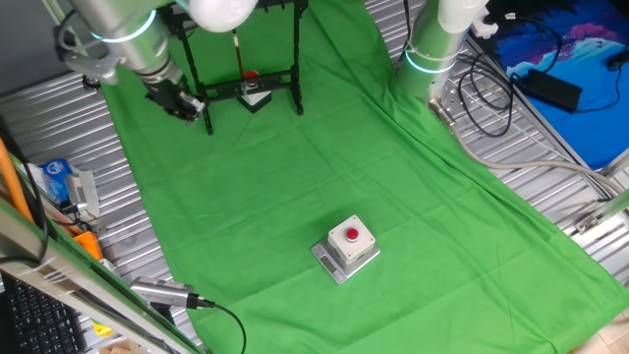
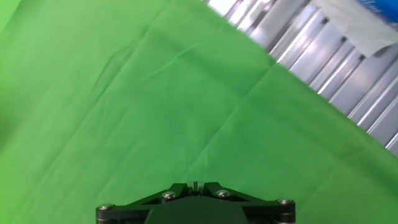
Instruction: Place the brush on the pen rack
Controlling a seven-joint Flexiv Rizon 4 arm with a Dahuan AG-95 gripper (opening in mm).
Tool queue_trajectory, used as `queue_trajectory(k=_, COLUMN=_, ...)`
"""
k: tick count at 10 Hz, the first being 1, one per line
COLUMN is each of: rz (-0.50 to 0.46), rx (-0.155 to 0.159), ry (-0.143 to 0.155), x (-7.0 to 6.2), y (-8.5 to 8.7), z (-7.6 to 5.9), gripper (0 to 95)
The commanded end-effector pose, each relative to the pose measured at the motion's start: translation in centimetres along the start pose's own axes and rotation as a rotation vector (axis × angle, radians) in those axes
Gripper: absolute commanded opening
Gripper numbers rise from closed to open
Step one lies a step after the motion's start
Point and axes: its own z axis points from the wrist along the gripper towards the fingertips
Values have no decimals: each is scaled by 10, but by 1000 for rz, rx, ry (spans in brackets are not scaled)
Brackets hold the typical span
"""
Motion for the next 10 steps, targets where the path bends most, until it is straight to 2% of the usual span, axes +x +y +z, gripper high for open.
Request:
queue_trajectory(k=1, rz=71, rx=-21, ry=-12, x=-10, y=-13, z=4, gripper=0)
queue_trajectory(k=4, rz=118, rx=-35, ry=7, x=-17, y=-22, z=22, gripper=0)
queue_trajectory(k=5, rz=119, rx=-42, ry=10, x=-17, y=-22, z=24, gripper=0)
queue_trajectory(k=10, rz=80, rx=-30, ry=6, x=-16, y=-21, z=24, gripper=0)
